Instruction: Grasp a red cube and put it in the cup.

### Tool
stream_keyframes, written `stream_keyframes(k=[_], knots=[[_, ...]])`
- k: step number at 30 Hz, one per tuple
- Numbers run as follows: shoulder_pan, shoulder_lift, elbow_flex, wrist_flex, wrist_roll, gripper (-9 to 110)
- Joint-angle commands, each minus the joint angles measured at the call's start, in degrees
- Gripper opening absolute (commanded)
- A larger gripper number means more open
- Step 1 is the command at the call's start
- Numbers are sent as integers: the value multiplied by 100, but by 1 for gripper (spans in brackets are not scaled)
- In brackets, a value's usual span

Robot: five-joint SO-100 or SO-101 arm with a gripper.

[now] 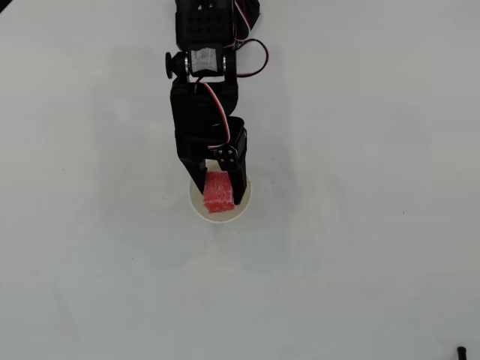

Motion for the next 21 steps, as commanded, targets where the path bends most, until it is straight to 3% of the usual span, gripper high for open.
stream_keyframes(k=[1, 6, 11, 21], knots=[[0, 237, -88, -9, 88, 9], [35, 237, -88, -9, 88, 10], [53, 237, -97, 9, 88, 24], [62, 237, -114, -18, 88, 26]])
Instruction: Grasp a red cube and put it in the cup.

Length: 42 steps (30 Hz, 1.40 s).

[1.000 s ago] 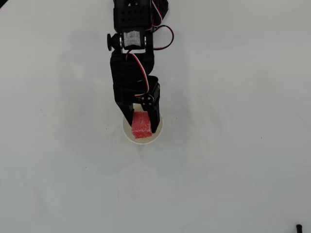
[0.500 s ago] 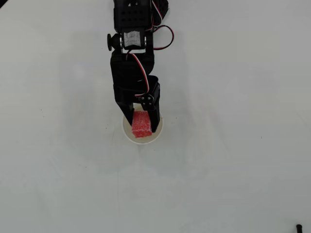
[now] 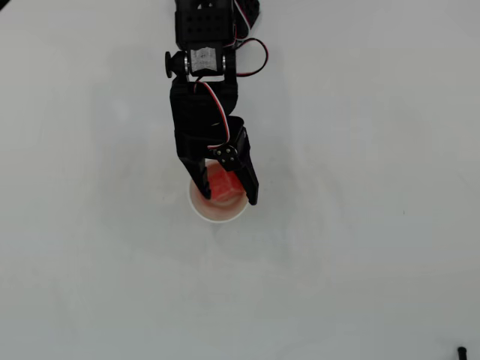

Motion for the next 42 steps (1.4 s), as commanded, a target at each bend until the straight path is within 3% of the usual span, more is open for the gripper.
stream_keyframes(k=[1, 17, 20, 23, 32, 42], knots=[[70, 237, -114, -18, 88, 26], [220, 334, -114, -97, 141, 25], [299, 352, -114, -193, 255, 9], [369, 387, -97, -352, 352, 6], [510, 536, 9, -949, 1503, 1], [1002, 738, 149, -1450, 2109, 0]])
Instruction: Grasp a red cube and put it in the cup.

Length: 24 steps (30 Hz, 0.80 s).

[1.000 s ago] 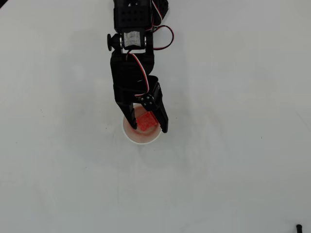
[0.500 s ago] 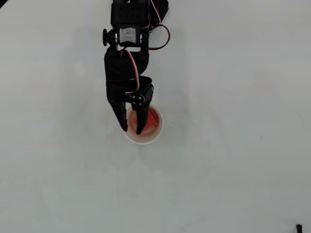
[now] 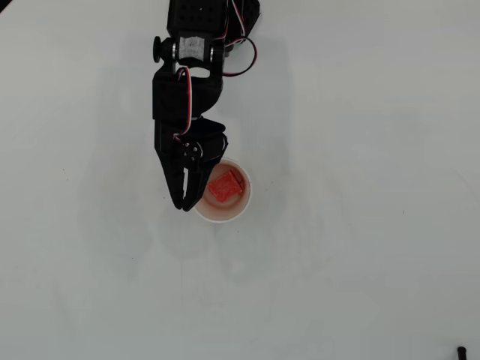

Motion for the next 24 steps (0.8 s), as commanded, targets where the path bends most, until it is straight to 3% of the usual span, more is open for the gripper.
stream_keyframes(k=[1, 24], knots=[[308, 193, -79, -281, 202, 0], [879, 1380, 1512, 431, 3015, 0]])
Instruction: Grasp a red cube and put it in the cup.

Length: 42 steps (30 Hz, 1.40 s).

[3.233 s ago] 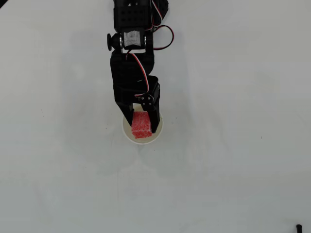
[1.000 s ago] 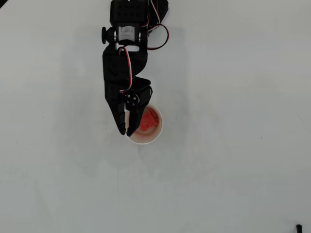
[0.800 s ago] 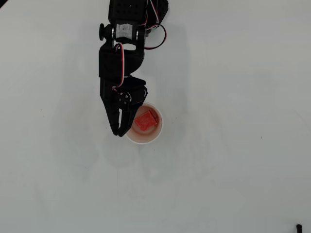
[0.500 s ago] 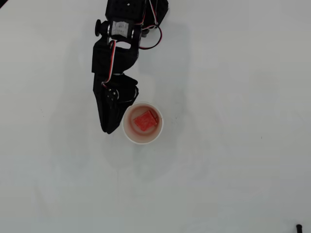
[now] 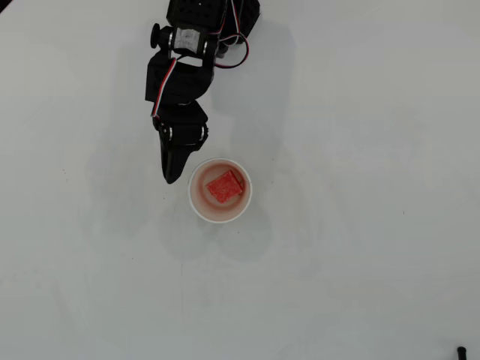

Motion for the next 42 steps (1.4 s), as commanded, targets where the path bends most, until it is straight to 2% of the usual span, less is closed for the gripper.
stream_keyframes(k=[1, 8, 16, 42], knots=[[132, 237, -35, 0, 369, 0], [237, 615, 255, 97, 932, 0], [202, 967, 457, 826, 1459, 0], [-589, 2162, 1635, 2118, 1767, 0]])
